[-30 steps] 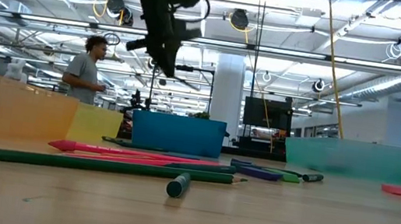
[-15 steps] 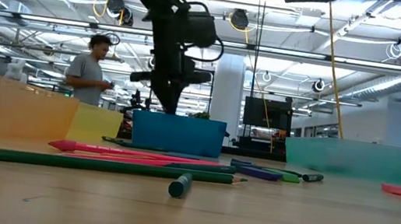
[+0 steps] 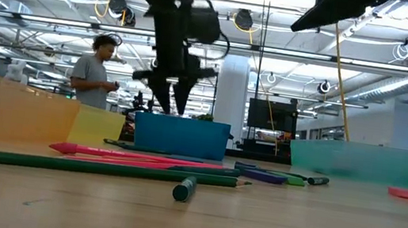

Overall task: Sort crayons/erasers/pens/pencils in bins
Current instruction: Put the green pencil into the blue bin

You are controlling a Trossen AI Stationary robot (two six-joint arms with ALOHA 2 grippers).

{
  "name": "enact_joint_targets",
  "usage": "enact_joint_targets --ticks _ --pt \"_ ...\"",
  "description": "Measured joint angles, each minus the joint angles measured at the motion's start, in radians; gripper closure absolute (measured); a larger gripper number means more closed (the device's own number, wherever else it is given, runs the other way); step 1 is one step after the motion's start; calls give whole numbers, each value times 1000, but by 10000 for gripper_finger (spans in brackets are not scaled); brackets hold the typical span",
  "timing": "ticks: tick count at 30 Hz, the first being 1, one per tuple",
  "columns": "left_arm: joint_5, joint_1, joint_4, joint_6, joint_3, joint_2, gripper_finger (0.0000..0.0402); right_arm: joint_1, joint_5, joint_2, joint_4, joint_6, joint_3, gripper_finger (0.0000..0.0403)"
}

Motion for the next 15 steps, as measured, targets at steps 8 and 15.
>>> enact_joint_targets --ticks 8,15 --pt "-52 -79 -73 133 0 -255 151 24 -112 126 36 30 59 200" --pt "-99 -274 -99 183 1 -456 164 105 -115 336 52 4 218 200"
